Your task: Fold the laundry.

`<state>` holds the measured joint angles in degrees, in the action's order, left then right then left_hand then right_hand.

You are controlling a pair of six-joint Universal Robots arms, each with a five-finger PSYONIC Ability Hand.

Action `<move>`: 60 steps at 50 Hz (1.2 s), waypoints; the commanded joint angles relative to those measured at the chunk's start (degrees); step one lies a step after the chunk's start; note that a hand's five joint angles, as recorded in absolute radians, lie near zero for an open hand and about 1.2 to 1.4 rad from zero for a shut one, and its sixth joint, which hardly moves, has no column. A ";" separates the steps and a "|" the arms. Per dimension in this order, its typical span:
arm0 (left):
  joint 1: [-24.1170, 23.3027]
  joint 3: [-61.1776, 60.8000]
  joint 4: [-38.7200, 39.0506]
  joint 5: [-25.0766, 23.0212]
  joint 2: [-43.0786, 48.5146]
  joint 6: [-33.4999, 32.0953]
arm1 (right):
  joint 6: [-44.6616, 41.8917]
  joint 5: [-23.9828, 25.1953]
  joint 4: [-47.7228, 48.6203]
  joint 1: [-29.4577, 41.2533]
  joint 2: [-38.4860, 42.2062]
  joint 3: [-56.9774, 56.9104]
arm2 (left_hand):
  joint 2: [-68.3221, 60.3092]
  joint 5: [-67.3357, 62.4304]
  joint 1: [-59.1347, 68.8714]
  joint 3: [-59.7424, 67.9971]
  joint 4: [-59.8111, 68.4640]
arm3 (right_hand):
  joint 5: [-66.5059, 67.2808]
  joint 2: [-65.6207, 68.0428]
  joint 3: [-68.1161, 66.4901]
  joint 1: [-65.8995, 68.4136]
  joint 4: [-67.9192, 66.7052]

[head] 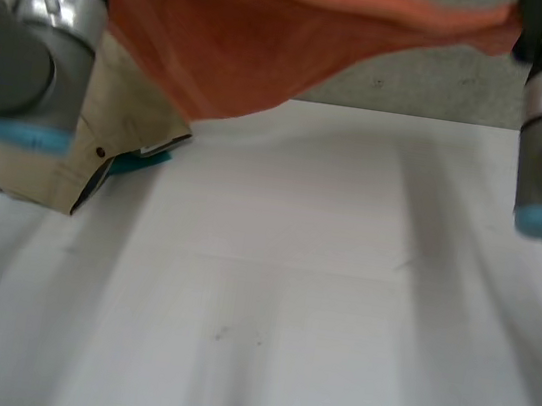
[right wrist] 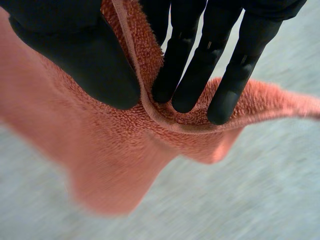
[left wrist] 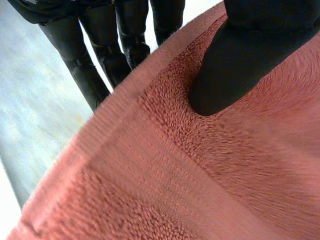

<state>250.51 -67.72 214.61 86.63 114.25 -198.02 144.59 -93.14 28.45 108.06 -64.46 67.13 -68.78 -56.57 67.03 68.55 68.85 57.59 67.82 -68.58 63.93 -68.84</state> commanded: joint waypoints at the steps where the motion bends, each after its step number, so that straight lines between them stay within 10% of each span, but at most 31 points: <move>1: -0.02 -19.44 -0.69 -1.29 -1.57 -0.61 | -0.01 0.50 -9.98 -0.57 0.74 9.94 | -11.22 -13.43 12.97 11.45 11.15 | 12.41 12.18 -11.42 16.07 -11.16; 13: -0.02 -34.49 -0.86 -3.75 -2.18 -0.70 | -0.02 0.86 -19.48 -0.74 6.81 16.98 | -11.22 -13.43 12.97 11.45 11.15 | 12.41 12.18 -11.42 16.07 -11.16; 28: 0.51 -35.90 -1.30 -3.75 -9.22 -0.44 | -0.19 8.32 -32.58 -7.24 1.88 15.22 | -11.22 -13.43 12.97 11.45 11.15 | -21.00 -21.23 21.99 -17.35 22.25; 43: 0.68 -36.25 -2.27 -4.63 -9.22 -0.52 | -3.79 11.14 -31.18 -12.26 7.95 9.77 | -11.22 -13.43 12.97 11.45 11.15 | 12.41 12.18 -11.42 16.07 -11.16; 60: 5.69 -30.98 -16.58 -8.13 -29.34 -0.35 | -6.25 12.54 -49.18 -16.12 -21.84 5.91 | -11.22 -13.43 12.97 11.45 11.15 | 12.41 12.18 -11.42 16.07 -11.16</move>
<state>254.31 -102.23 204.32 81.01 92.06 -198.61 140.36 -81.53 -12.25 93.32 -77.89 76.40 -68.83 -56.57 67.03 68.58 69.01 58.09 68.09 -68.18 64.75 -68.72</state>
